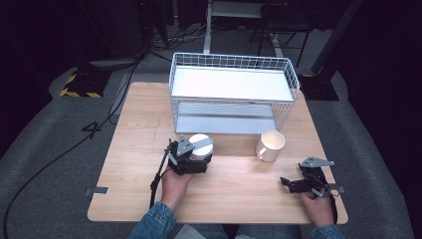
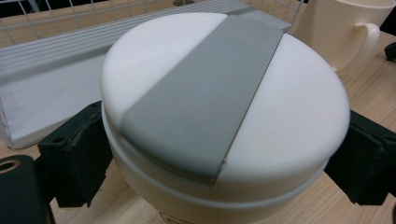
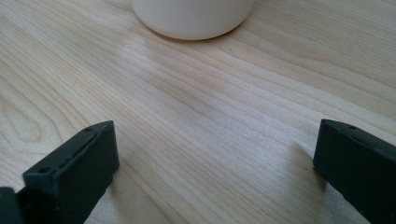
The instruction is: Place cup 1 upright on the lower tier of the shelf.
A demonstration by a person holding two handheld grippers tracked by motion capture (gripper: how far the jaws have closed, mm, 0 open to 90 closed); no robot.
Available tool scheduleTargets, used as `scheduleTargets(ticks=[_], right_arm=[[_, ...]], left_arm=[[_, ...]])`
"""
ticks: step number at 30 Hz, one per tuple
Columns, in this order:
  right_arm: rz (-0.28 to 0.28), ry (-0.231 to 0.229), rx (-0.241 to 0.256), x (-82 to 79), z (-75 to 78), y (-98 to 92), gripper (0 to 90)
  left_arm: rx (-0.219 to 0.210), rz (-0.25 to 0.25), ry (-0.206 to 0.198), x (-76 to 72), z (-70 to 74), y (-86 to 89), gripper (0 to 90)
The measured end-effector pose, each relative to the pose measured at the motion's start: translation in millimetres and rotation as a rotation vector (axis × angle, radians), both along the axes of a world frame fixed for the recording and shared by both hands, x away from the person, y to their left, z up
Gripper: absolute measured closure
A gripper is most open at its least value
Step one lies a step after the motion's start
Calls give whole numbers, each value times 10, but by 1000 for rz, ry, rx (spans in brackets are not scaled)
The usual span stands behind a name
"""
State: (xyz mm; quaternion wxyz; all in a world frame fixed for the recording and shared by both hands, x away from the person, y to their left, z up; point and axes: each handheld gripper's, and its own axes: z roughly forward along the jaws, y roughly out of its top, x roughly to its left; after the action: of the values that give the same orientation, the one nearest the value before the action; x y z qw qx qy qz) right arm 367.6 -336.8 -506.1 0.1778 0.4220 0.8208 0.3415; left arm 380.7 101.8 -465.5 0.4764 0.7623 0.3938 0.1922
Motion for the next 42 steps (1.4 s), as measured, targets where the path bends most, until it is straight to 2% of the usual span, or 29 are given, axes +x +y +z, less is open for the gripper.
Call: scheduleTargets(ticks=[3, 8, 13, 17, 24, 31, 36, 42], right_arm=[[0, 0, 0, 0, 0, 0, 2], [0, 0, 0, 0, 0, 0, 2], [0, 0, 0, 0, 0, 0, 2], [0, 0, 0, 0, 0, 0, 2], [-1, 0, 0, 1, 0, 0, 2], [-1, 0, 0, 0, 0, 0, 2], [-1, 0, 0, 0, 0, 0, 2], [-1, 0, 0, 0, 0, 0, 2]], left_arm=[[10, -1, -8, -11, 10, -4, 74], [-1, -4, -12, -27, 52, 6, 75], [-25, -8, -9, -40, 157, 21, 75], [-25, -12, -9, -21, 266, 2, 75], [-50, -4, -3, 107, 423, -62, 75], [-40, -14, -27, 193, 526, -146, 75], [-44, -15, -29, 296, 567, -238, 75], [-77, 12, -39, 488, 555, -385, 75]])
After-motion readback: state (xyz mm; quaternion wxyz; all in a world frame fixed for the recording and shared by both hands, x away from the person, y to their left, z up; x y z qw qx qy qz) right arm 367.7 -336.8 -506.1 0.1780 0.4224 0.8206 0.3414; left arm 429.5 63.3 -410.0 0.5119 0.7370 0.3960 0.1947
